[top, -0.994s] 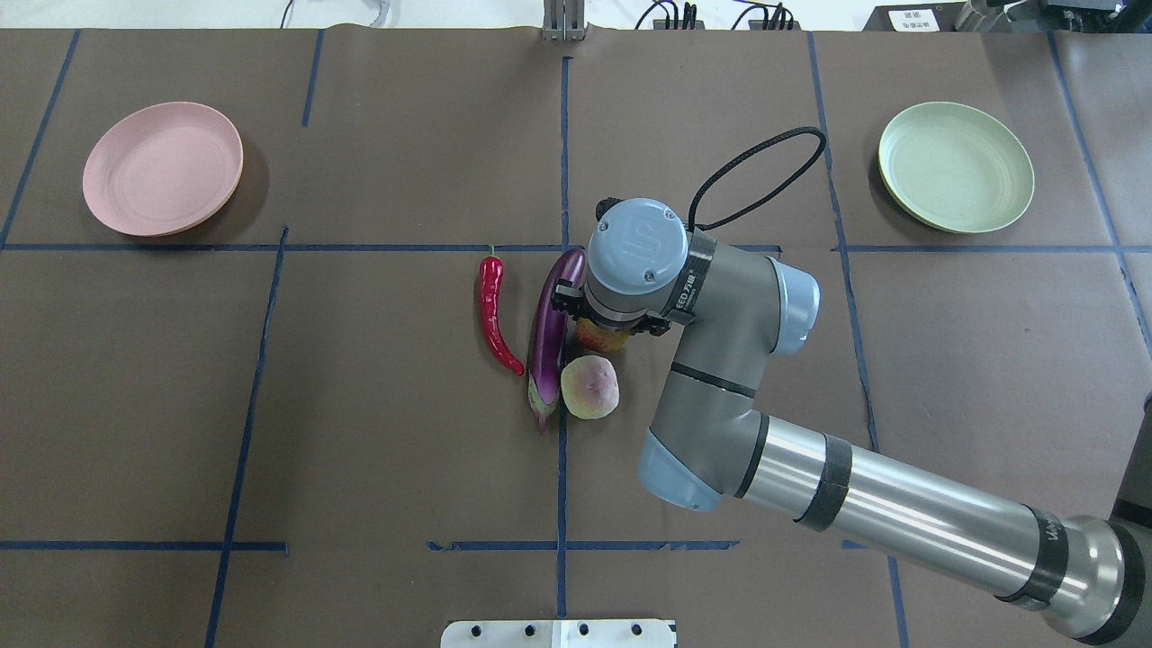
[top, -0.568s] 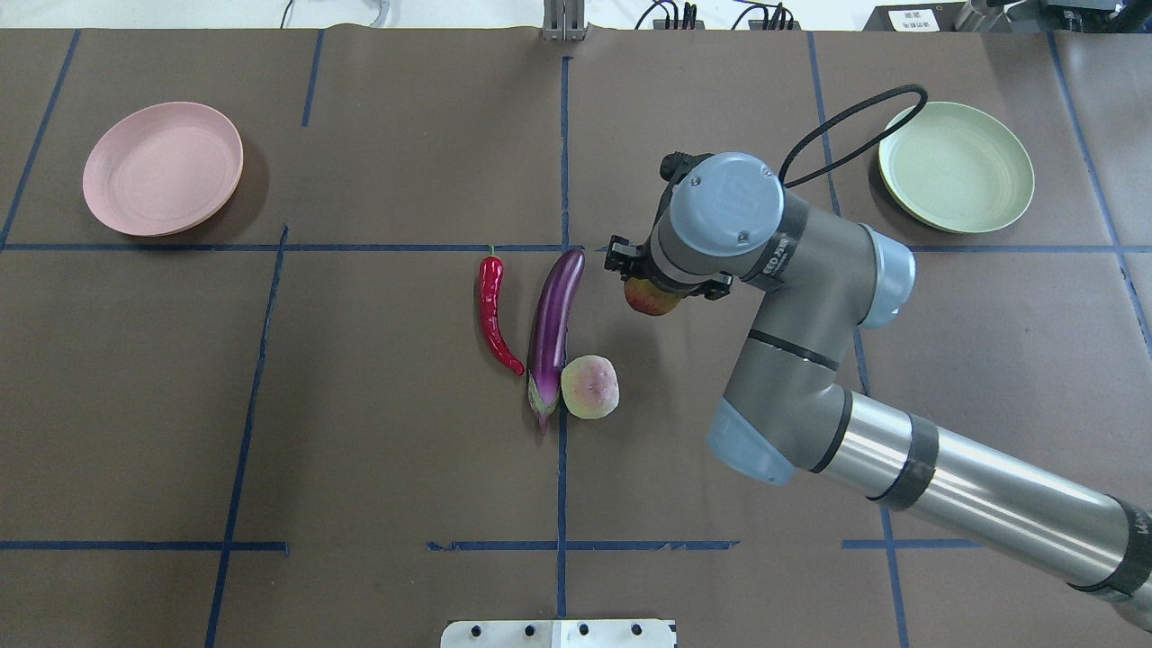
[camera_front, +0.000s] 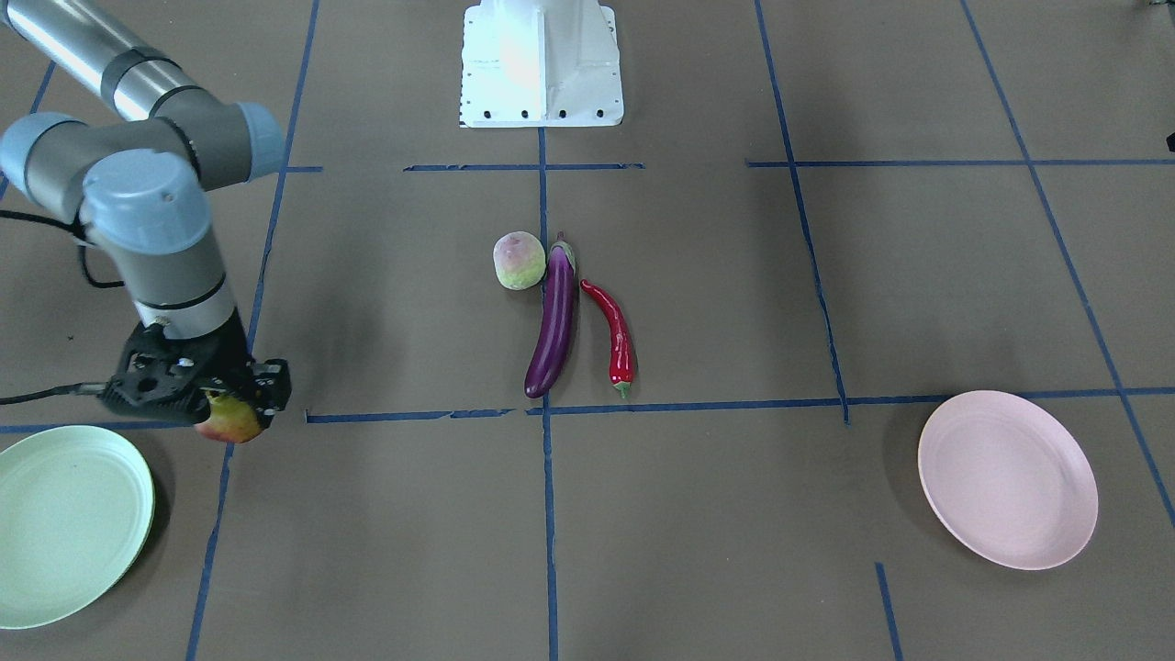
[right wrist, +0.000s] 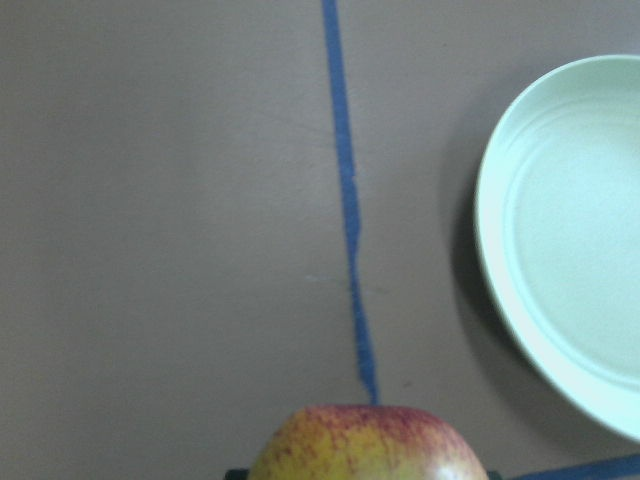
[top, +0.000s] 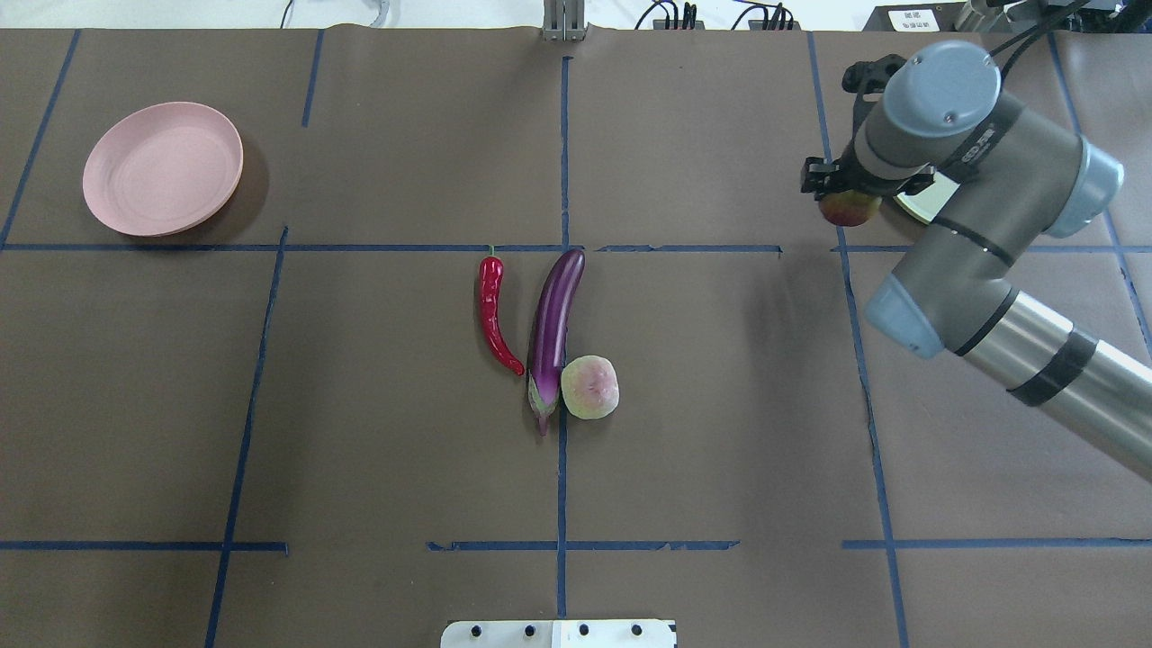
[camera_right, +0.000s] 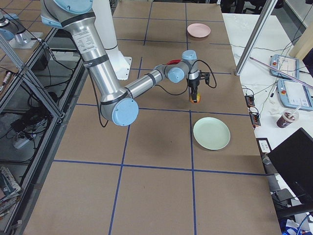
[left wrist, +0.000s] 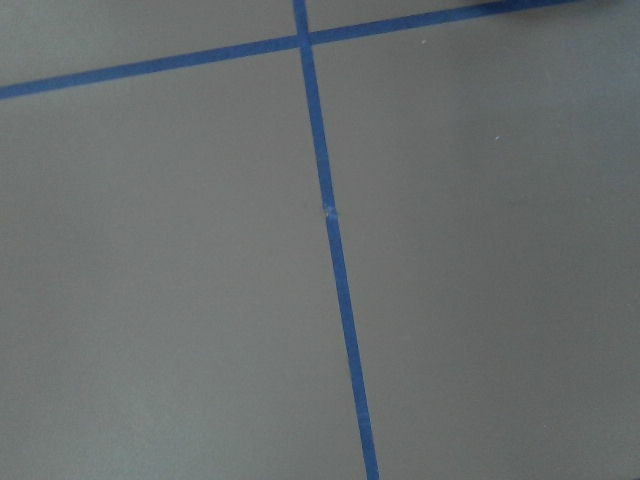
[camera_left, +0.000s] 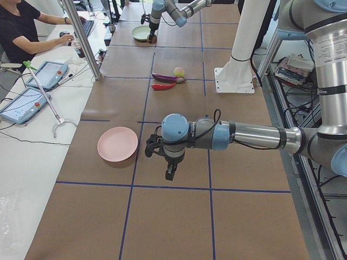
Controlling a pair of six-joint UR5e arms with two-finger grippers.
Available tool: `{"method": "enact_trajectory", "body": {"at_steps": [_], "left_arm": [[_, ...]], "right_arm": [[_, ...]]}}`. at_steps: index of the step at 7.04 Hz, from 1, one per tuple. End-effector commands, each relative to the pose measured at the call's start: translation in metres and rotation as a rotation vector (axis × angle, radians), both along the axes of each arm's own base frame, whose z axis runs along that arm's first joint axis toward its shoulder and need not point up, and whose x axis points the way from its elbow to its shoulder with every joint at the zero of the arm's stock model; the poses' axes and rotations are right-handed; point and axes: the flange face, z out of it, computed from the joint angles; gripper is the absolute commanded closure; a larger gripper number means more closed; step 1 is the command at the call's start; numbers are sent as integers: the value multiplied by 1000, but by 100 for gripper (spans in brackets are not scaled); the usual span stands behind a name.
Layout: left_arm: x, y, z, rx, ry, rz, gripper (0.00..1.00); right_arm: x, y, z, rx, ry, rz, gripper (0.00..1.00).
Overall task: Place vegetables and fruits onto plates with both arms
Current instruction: 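Carry the pear to the green plate while the left arm moves in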
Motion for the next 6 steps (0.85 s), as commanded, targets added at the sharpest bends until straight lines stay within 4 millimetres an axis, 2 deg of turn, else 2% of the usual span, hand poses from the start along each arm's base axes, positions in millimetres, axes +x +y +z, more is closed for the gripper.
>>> {"method": "enact_trajectory", "body": {"at_steps": [1,2,3,4,5,6], "left_arm": [[55,-22,-31,6,78,43,0],[84,-48,-69,-1,104,1,0],[124,-80,-122,-18,138,-32,0],[188,-96,-170,-35,159,8,0],[235,-102,-198,-53,147,4,0],[296,-105,-239,-56,132,-7,0]], "right_arm": [[91,-57,84,-22,42,-51,100],[107,-70,116,-34,35,-33,100],[113,-74,138,-54,49,-26,100],[119,-76,149,-63,56,-19,97],[122,-70,163,-81,66,-18,81],[123,-68,166,-87,64,-20,31]]}}
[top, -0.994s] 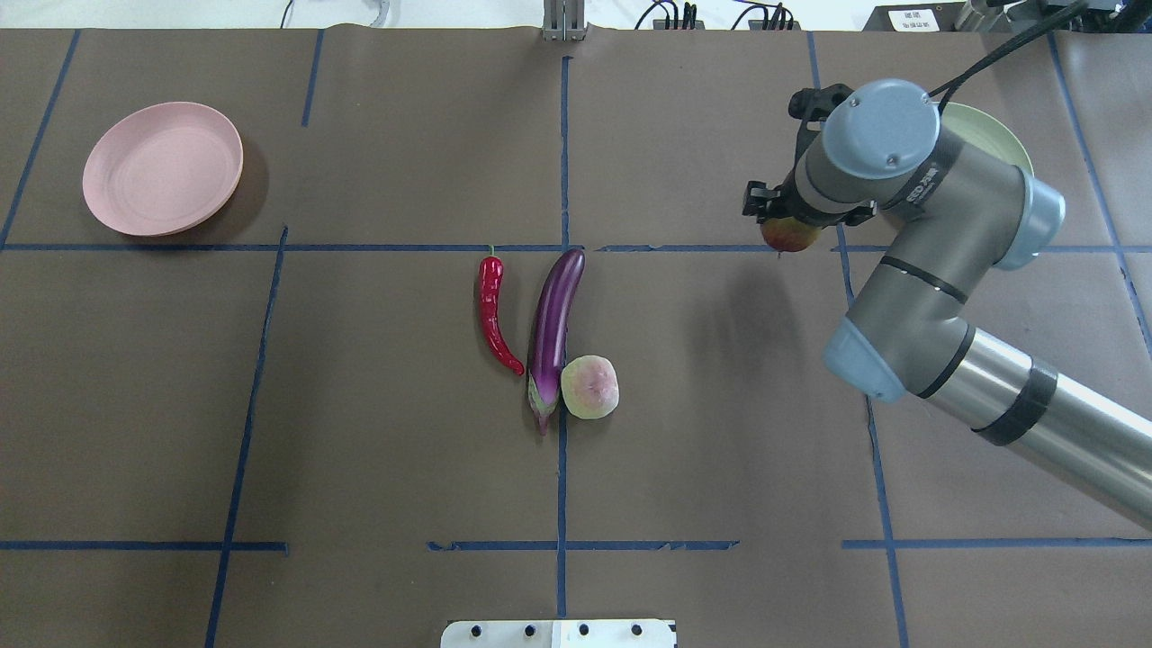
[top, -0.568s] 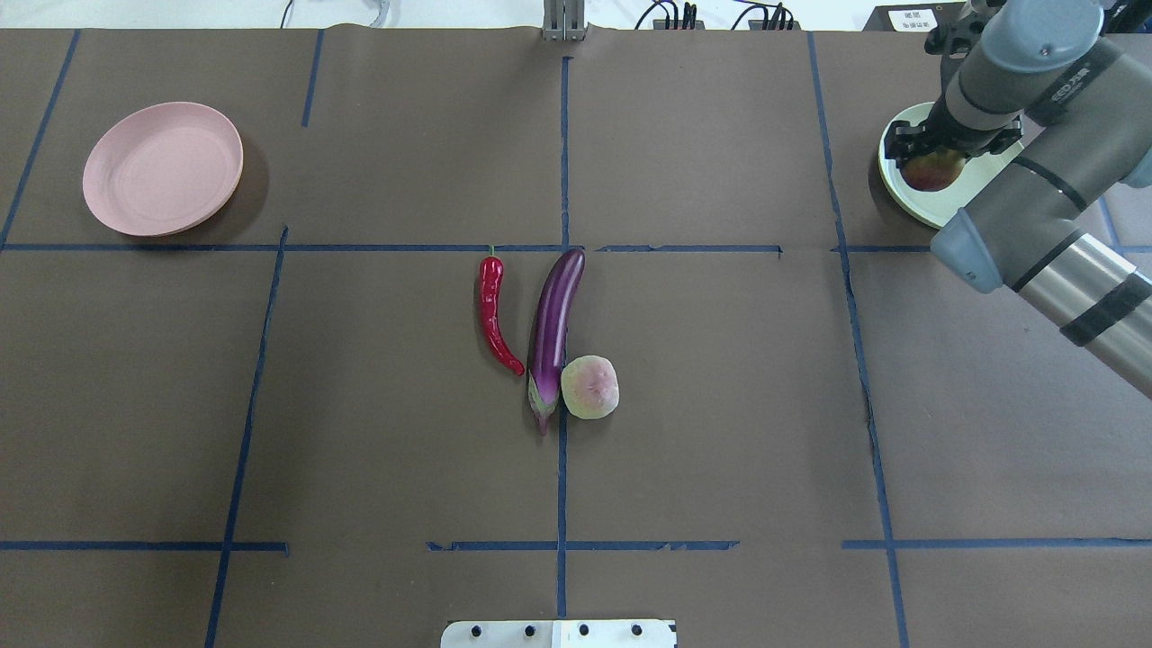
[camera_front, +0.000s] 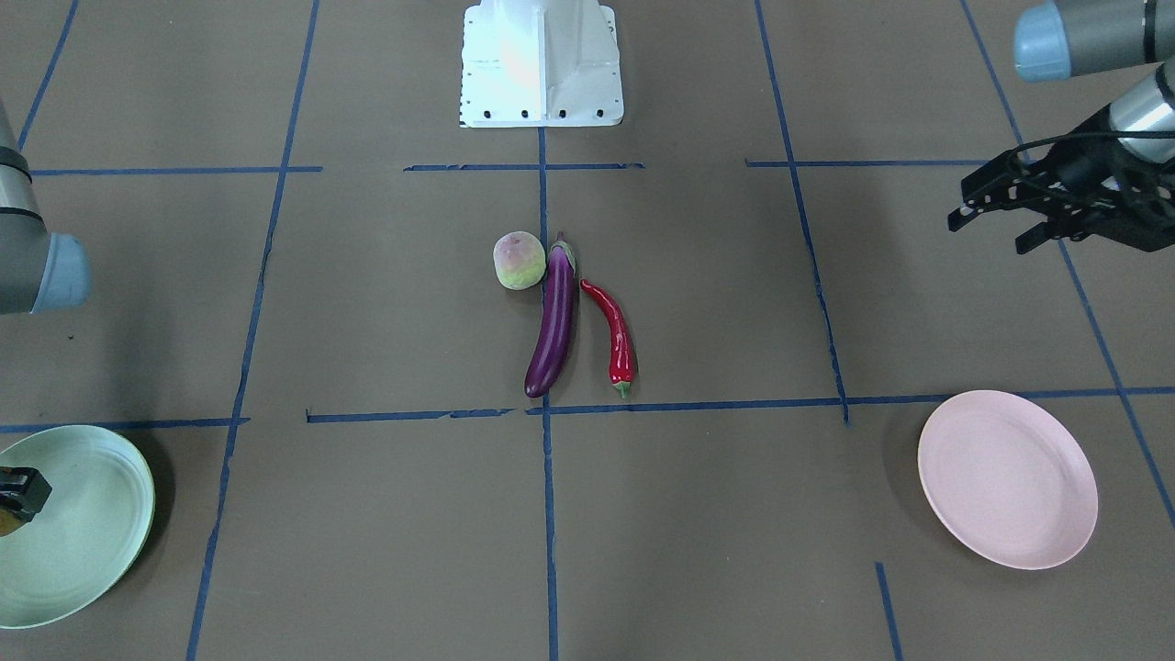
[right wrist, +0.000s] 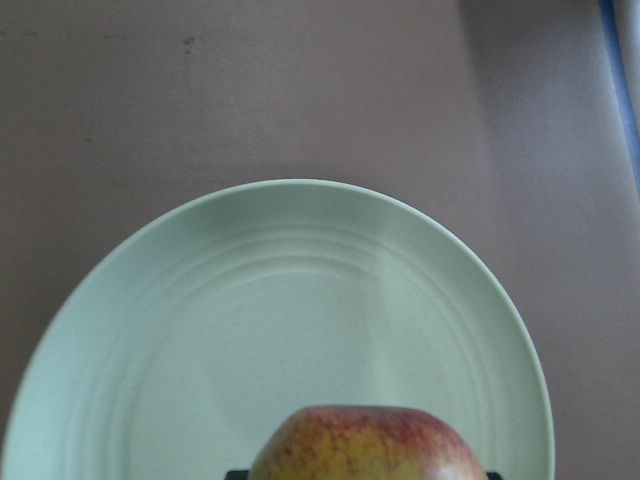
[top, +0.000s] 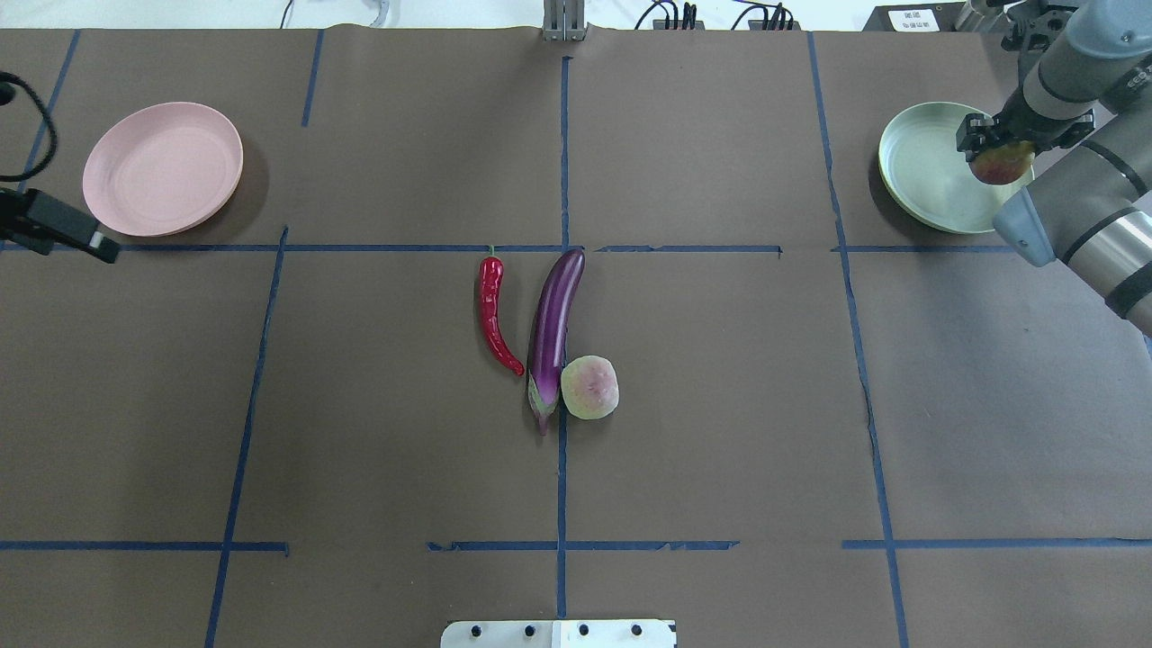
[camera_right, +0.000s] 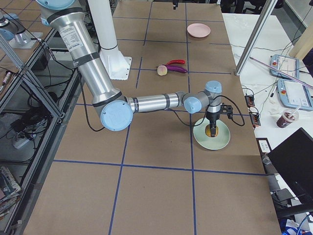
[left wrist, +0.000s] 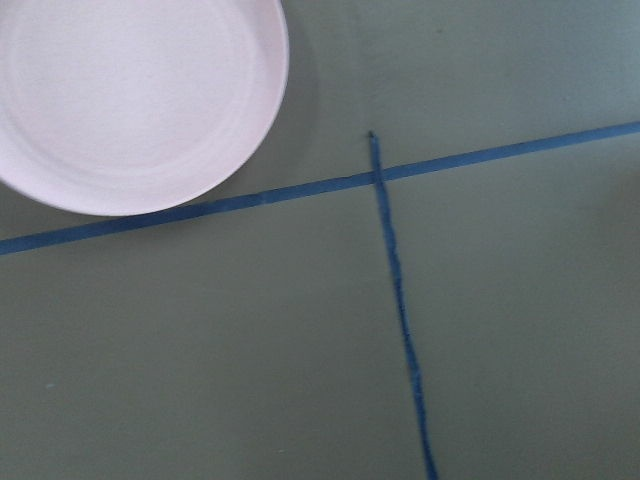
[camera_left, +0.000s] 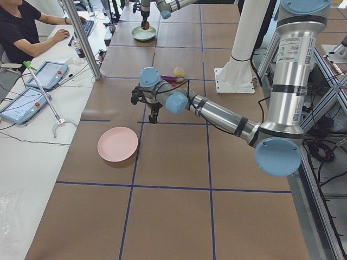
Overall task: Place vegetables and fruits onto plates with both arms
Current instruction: 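Carry the pear to the green plate while the left arm moves in, then lower the left gripper onto the eggplant while the right releases the pear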
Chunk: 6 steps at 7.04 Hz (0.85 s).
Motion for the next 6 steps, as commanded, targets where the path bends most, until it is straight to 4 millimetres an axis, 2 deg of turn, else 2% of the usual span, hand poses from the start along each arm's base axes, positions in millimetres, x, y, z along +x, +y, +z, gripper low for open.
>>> {"method": "enact_trajectory", "body": {"at_steps": [1,2,3,4,5,6], "left_arm": [[117,-4,-76,-8,-19,-23,0],[167,-14,-116,-11,4,-9,0],[202,-21,-145,-51,23,-16,0],[247,-5,-176,-32,18,-36,0],[308,25,-205,-31,6,-61,0],[352,19,-220,-29,-28,-90,0]], "right_arm": [[3,4,-1,24,-25,-8,0],[-1,6,-18,36,-93,-33,0],[2,11,-53,49,-194,-61,0],[14,27,-76,56,-279,-86,0],[15,38,-101,78,-334,-105,0],[9,45,-117,44,-389,-77,0]]}}
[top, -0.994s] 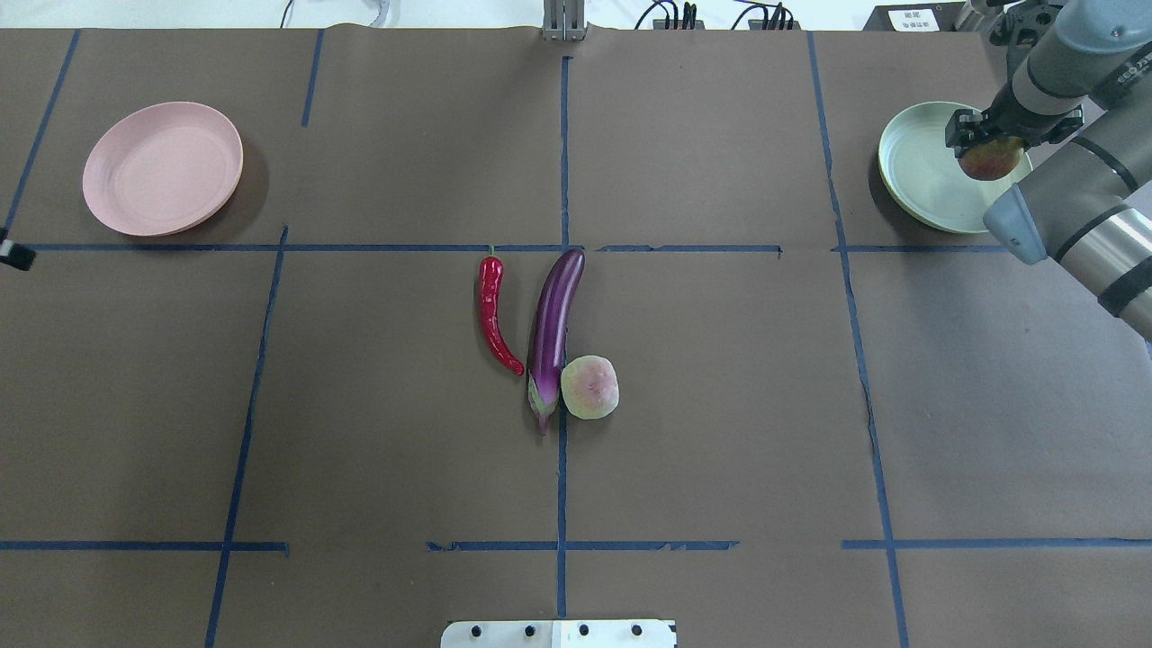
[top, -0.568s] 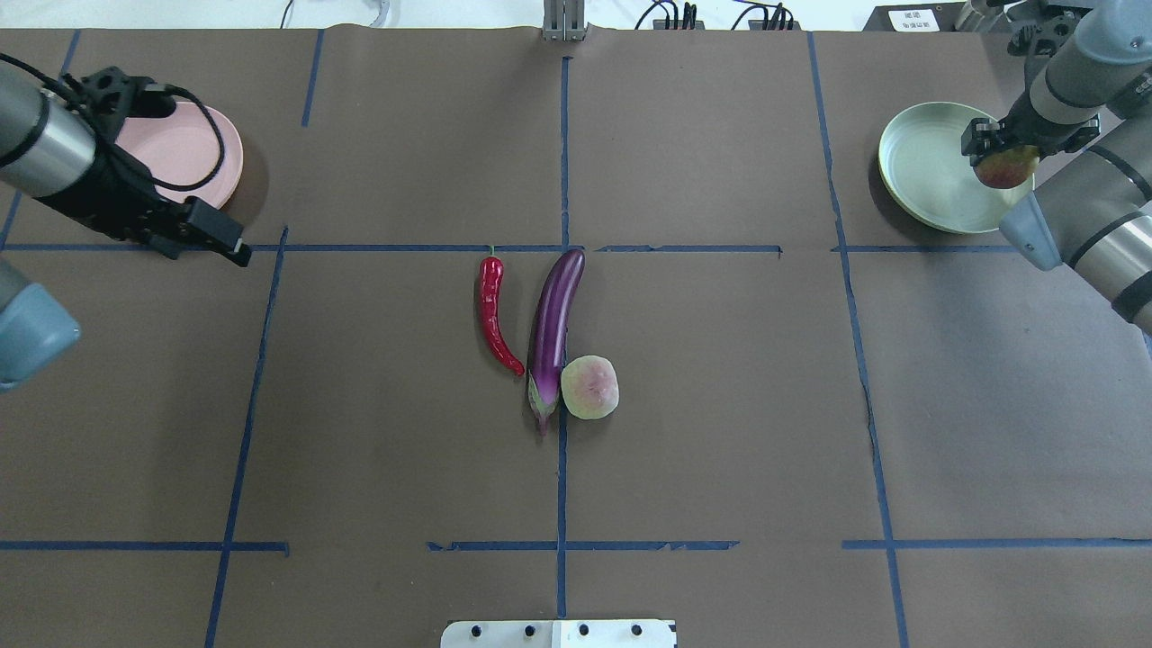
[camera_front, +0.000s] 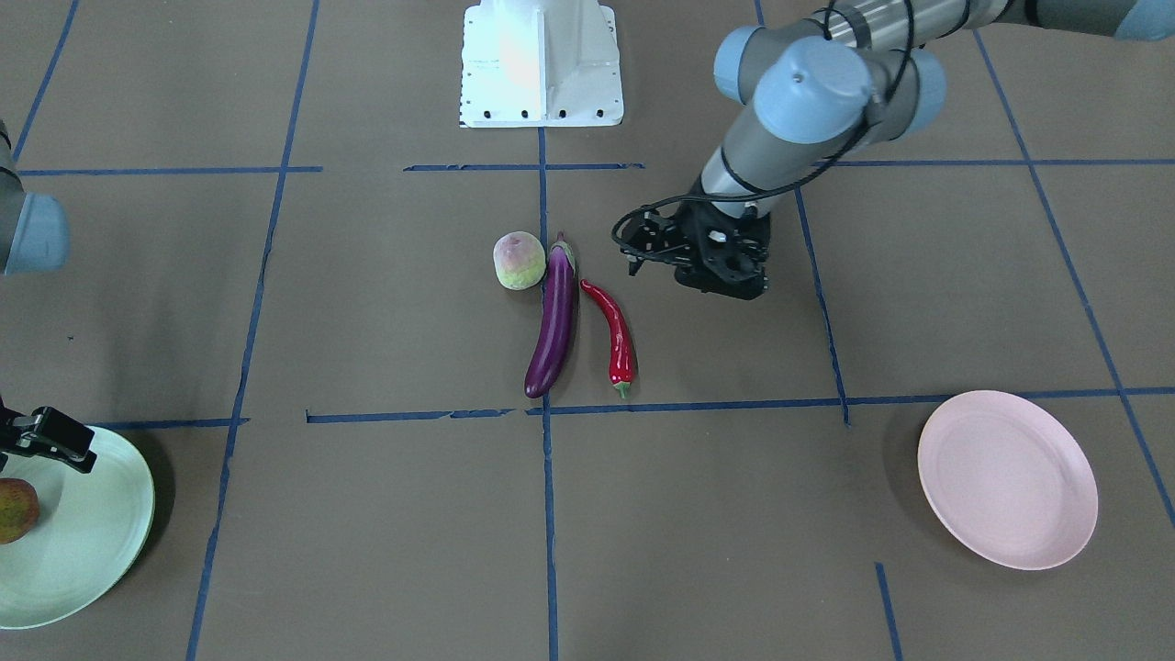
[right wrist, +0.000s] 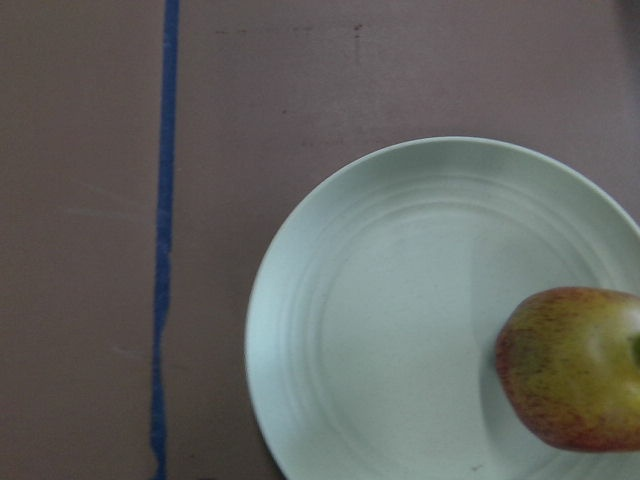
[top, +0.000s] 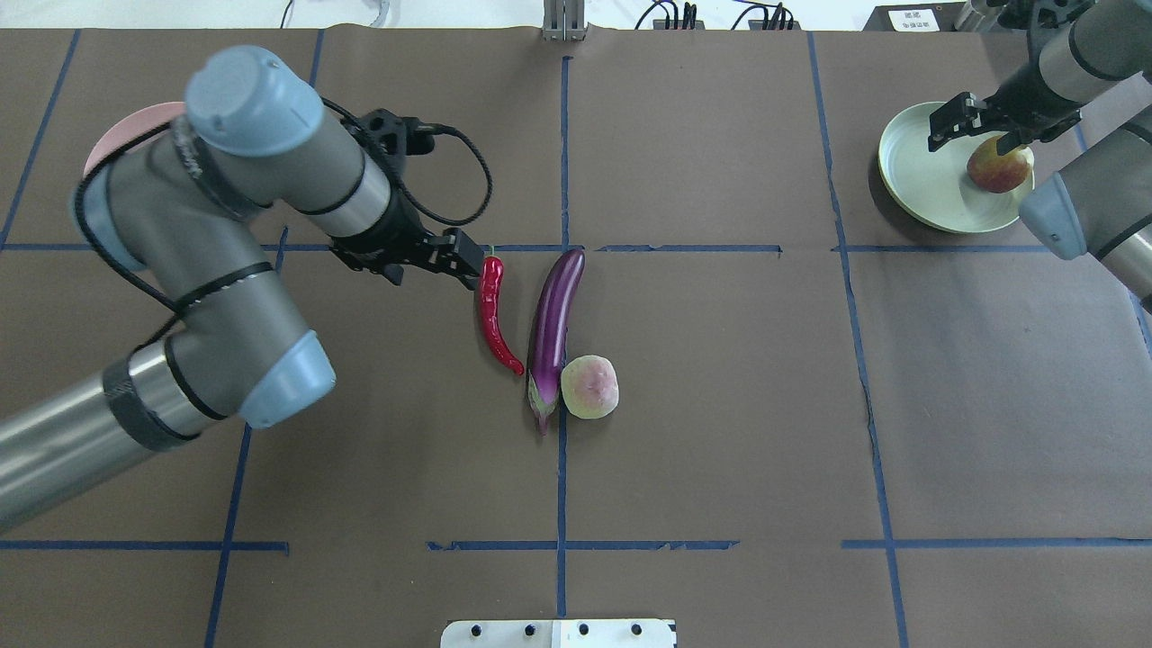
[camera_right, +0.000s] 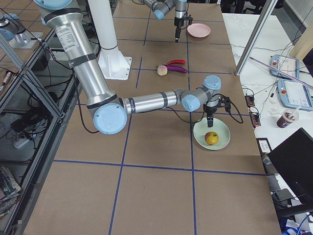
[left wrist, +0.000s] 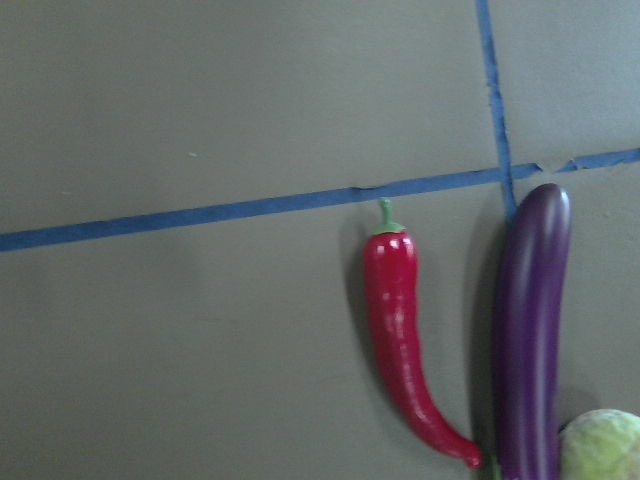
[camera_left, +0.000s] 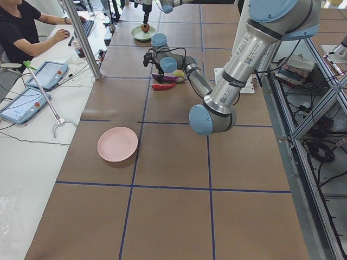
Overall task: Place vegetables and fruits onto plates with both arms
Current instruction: 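Lower the left gripper onto the eggplant while the right releases the pear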
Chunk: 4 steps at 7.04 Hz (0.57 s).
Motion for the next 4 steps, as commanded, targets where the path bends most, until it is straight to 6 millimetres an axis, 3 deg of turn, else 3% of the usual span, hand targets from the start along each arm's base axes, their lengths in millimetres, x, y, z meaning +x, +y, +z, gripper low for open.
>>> {"method": "enact_trajectory", "body": {"at_steps": [1,3,4], "left_arm": [[90,2,-28,-15,-60,-24,0],[139,3,-11,-14,-51,-57,0],[152,5,-6,-10,-51,-69,0]], "right_arm": [[-10,25,-59,-46,-149,10,0],[-37,72,-105,-100,-235,0,0],[-47,94,-119,-119,-259,-2,0]]}}
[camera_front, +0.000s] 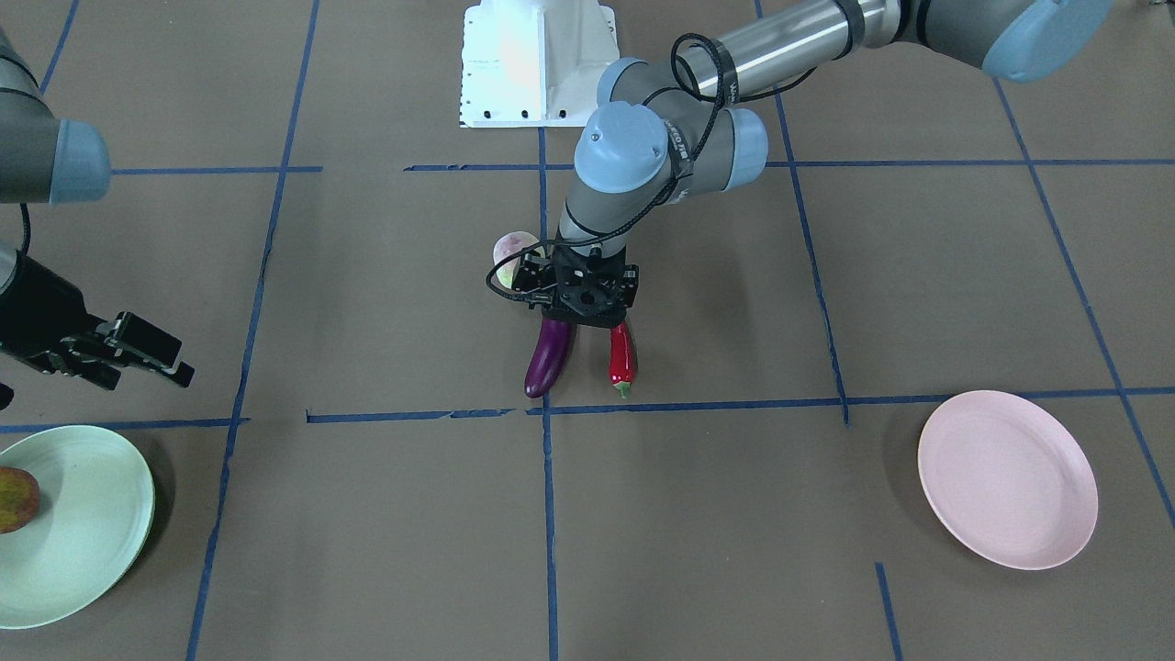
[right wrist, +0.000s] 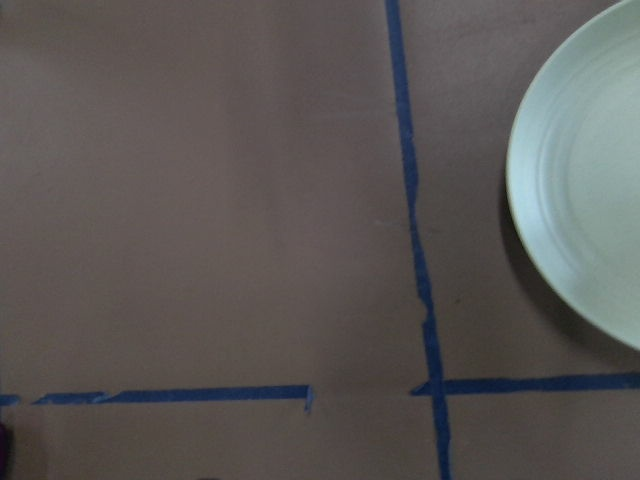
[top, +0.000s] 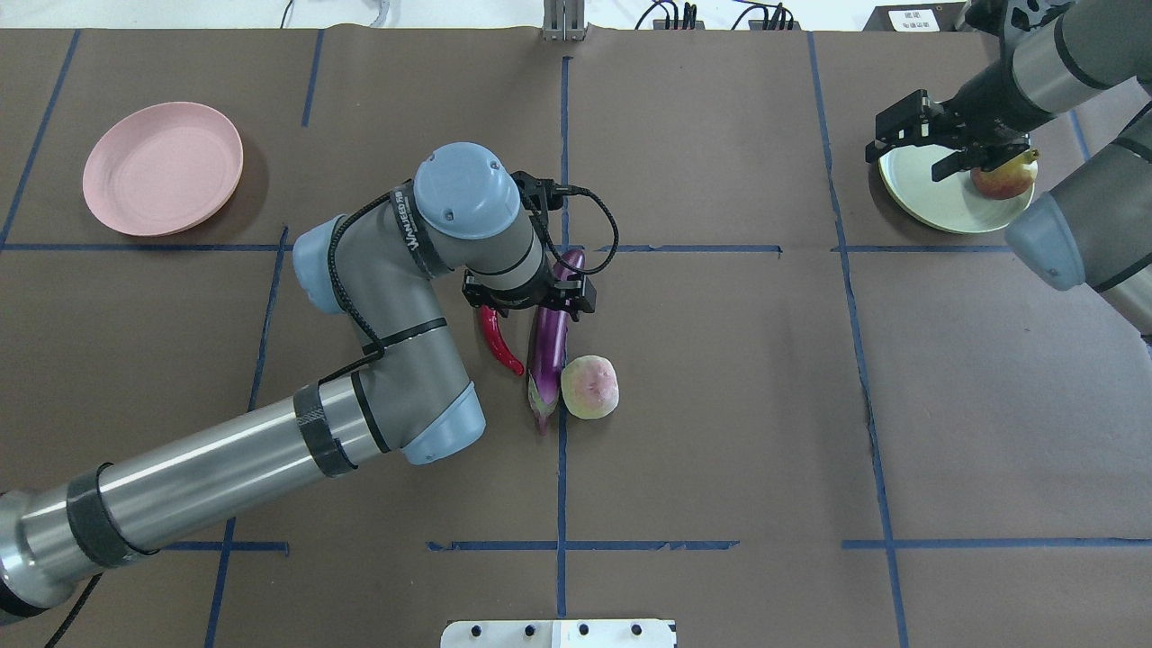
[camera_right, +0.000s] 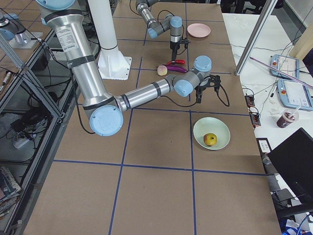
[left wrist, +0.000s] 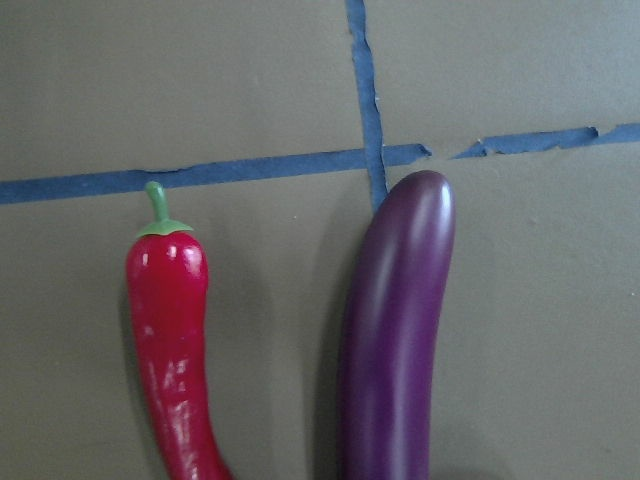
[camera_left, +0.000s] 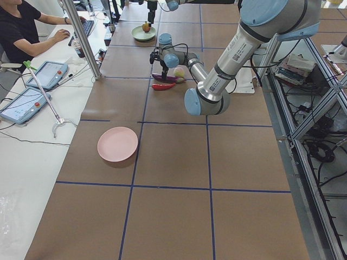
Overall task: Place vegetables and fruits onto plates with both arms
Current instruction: 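Lower the left gripper onto the eggplant while the right releases the pear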
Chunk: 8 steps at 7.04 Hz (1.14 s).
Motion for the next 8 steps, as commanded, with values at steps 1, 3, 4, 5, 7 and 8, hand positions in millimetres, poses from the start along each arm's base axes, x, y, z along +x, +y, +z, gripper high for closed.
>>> {"method": "enact_trajectory", "body": {"at_steps": [1,3,4,5,7,8], "left_arm": [[28,7,10,-2,-7,-17,6],[30,9,8,-19,-5,-38,58],[30,9,8,-33,-3,-48,82],[27,7,1,-35,13,-59,98],[-57,-59,-19,-26,89,-209,98],[-113,-83,18,-31,72,-278,98]], "right_arm": [[-23,49,-31,-36,-54,-19,0],[-44,66,-45,-70,-68,-18,0],[-45,69,-46,-69,-70,-22,0],[-58,76,-46,-69,-69,-45,0],[-149,123,-93,-103,-81,-36,0],[-190,150,-109,-116,-77,-3,0]]}}
